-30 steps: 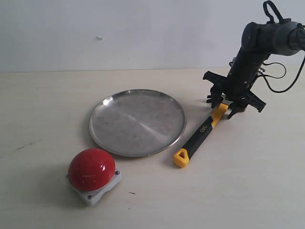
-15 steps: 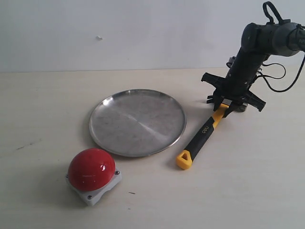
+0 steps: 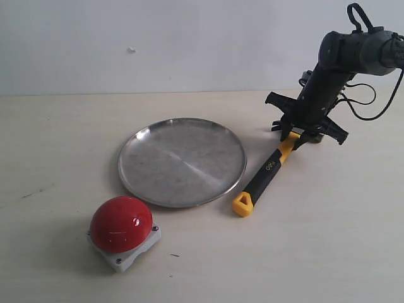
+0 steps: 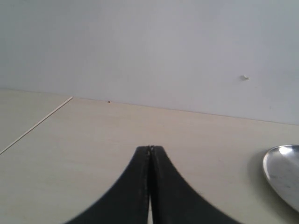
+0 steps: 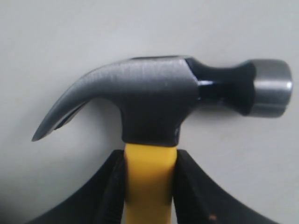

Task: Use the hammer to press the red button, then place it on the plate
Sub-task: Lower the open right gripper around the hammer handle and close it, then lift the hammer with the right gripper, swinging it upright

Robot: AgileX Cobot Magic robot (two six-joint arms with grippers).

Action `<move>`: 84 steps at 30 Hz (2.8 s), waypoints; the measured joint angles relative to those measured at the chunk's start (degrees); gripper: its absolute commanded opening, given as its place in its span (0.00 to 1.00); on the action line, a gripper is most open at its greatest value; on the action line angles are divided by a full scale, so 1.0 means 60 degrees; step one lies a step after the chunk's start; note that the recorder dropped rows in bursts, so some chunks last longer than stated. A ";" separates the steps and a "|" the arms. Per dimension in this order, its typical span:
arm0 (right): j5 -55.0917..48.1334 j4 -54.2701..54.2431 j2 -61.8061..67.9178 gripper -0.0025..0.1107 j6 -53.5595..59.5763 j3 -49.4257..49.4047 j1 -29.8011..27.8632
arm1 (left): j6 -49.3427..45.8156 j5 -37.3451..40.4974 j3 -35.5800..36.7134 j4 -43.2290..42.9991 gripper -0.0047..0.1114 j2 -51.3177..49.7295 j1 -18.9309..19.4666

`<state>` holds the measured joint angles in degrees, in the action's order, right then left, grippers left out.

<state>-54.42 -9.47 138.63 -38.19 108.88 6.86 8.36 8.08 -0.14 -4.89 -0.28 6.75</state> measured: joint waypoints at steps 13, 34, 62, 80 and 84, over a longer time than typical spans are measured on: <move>0.0146 0.0000 0.0000 0.02 0.0000 0.0000 0.0000 | 0.0000 0.0000 0.0000 0.0000 0.04 0.0000 0.0000; -0.0009 0.0142 0.0039 0.02 0.2584 0.0000 0.0000 | 0.0000 0.0000 0.0000 0.0000 0.04 0.0000 0.0000; -0.1334 0.0346 -0.0246 0.02 0.6785 -0.0114 0.0000 | 0.0000 0.0000 0.0000 0.0000 0.04 0.0000 0.0000; -0.0420 -0.2251 -0.3909 0.02 0.8862 -0.3529 -0.0178 | 0.0000 0.0000 0.0000 0.0000 0.04 0.0000 0.0000; 0.0140 -0.3906 -0.4939 0.02 1.0067 -0.4799 -0.0178 | 0.0000 0.0000 0.0000 0.0000 0.04 0.0000 0.0000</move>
<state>-53.57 -32.91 109.00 22.21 80.09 5.79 8.36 8.08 -0.14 -4.89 -0.28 6.75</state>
